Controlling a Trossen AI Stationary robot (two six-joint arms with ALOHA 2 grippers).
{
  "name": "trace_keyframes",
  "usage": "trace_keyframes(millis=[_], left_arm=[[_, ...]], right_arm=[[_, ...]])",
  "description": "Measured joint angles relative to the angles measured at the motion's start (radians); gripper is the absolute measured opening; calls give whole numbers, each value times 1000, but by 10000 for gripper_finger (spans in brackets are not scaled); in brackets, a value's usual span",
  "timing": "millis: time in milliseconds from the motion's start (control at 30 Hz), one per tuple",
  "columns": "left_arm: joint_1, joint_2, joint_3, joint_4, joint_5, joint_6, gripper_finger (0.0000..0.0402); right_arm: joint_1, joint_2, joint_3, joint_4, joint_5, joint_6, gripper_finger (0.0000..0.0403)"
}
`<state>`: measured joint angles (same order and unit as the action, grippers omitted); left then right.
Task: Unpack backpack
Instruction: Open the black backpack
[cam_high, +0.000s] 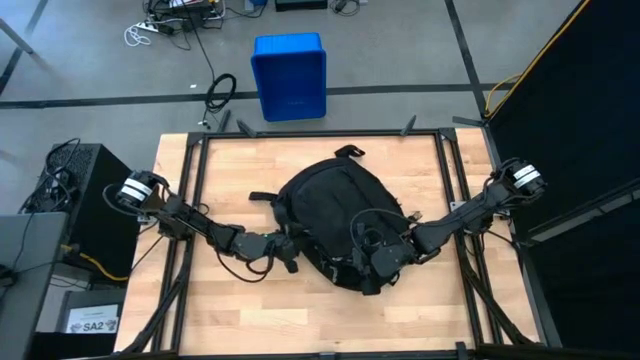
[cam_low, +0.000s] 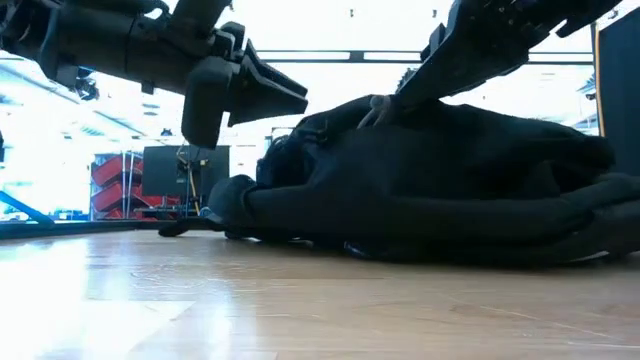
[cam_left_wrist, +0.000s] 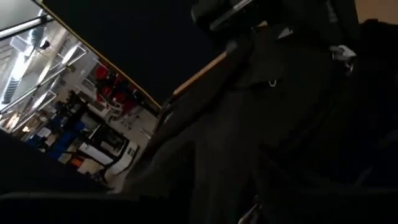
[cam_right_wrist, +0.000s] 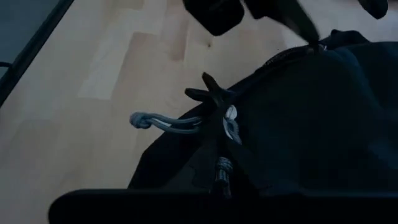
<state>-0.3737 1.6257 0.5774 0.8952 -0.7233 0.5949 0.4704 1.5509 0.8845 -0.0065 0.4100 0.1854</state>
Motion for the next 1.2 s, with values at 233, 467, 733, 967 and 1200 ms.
trace_keyframes(millis=[233,467,733,967,1200], left_arm=[[-43,0,38,-4,182,-4,206],[-65,5,152,-297,274,-104,196],[-45,104,247,-369,269,-136,174],[-18,154,314,-517,282,-203,172],[-3,154,319,-535,307,-241,172]], right_arm=[[-14,0,0,10,11,-4,0],[-33,1,-1,14,15,-6,0],[-36,1,-1,20,19,-26,0],[-37,1,-1,21,21,-32,0],[-38,1,-1,21,12,-32,0]])
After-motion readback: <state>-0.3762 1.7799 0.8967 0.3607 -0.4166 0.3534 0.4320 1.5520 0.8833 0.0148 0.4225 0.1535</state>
